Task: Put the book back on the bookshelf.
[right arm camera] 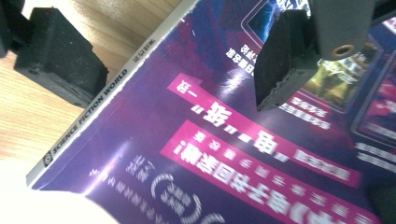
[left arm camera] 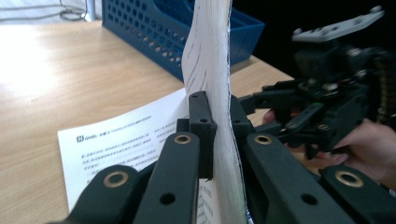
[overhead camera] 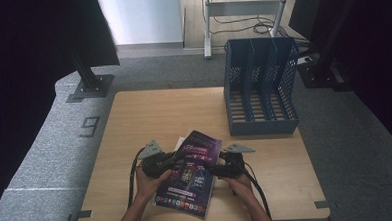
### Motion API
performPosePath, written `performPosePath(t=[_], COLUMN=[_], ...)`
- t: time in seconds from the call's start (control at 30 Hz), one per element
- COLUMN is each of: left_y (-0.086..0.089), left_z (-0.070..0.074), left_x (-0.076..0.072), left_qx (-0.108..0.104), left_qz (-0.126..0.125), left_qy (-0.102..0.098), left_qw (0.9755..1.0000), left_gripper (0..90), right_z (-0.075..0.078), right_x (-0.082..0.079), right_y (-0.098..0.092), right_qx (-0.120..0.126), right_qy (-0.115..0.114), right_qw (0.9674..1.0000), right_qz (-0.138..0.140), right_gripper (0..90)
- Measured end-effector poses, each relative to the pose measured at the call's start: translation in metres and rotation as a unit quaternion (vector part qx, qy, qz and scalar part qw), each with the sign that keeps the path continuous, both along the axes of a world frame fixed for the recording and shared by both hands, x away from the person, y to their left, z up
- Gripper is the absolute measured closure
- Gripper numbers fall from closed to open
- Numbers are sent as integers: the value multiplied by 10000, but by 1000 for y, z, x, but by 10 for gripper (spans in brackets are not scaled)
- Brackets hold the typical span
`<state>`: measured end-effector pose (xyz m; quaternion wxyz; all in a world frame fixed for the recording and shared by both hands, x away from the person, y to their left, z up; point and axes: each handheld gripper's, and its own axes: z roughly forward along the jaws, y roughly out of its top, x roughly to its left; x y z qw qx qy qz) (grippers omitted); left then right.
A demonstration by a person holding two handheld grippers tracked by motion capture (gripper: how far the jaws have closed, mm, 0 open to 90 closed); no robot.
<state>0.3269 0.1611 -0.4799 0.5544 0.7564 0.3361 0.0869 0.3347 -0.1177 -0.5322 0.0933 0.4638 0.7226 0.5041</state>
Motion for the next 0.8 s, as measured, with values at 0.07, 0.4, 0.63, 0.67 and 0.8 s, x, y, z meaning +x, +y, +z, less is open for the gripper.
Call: performPosePath(t=[0.07, 0.4, 0.63, 0.67, 0.8], left_y=[-1, -2, -5, -5, -6], left_z=[-3, -25, -35, -35, -37], left_x=[2, 16, 20, 20, 21], left_qx=[77, 324, 571, 571, 665], left_qz=[34, 242, 324, 324, 325], left_qy=[69, 313, 393, 393, 408], left_qw=[9999, 9987, 9971, 9971, 9964], left_gripper=[862, 862, 862, 861, 861], right_z=[1, 1, -2, -2, -3], right_x=[-1, 1, 4, 4, 4], right_y=[0, 1, 4, 4, 5], right_qx=[13, -56, -155, -155, -224], right_qy=[-26, -35, 12, 12, 29], right_qw=[10000, 10000, 9999, 9999, 9997], right_qz=[3, 39, 21, 21, 10], right_gripper=[189, 212, 215, 215, 215])
